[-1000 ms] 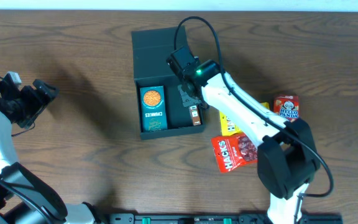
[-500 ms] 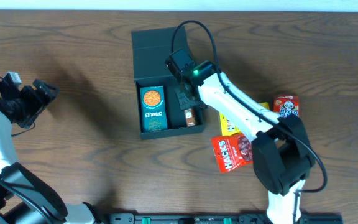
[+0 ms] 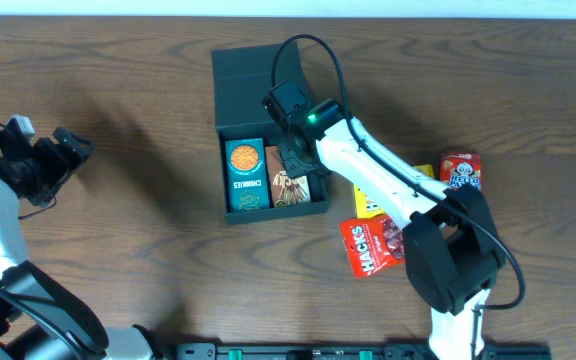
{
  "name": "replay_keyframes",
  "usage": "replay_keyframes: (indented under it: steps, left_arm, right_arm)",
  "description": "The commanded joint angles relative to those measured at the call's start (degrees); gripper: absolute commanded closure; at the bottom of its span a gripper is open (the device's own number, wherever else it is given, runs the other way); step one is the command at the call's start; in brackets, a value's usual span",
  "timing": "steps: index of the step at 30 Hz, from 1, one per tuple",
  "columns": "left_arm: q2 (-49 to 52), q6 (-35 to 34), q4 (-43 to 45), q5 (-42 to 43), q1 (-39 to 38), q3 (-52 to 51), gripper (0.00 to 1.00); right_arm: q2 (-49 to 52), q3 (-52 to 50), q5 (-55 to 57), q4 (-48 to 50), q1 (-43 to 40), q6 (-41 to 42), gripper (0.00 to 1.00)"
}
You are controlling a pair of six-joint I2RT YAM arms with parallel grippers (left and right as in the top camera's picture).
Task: Pack container
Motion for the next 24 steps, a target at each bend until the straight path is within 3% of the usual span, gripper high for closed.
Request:
replay_keyframes:
  steps: [1, 6, 14, 24]
  left_arm:
    - [-0.92, 1.86, -0.83, -0.42, -0.07, 1.16, 0.05]
    - [-0.92, 3.43, -1.99, -1.18, -3.45, 1.16, 0.04]
    - [-0.92, 4.63, -2.14, -6.95, -17.81, 1.16, 0.05]
    - [-0.92, 3.98, -2.38, -5.75, -22.86, 1.16, 0.05]
  right_arm:
    - [-0.48, 0.63, 2.6, -0.59, -0.79, -0.42, 0.99]
    - [-4.31, 1.33, 3.89, -1.05, -5.42, -1.53, 0.98]
    - [-7.26, 0.98, -1.4, -3.91, -16.22, -1.95, 0.98]
    - [-7.19, -8.02, -10.75, -4.57, -13.38, -3.87, 0.98]
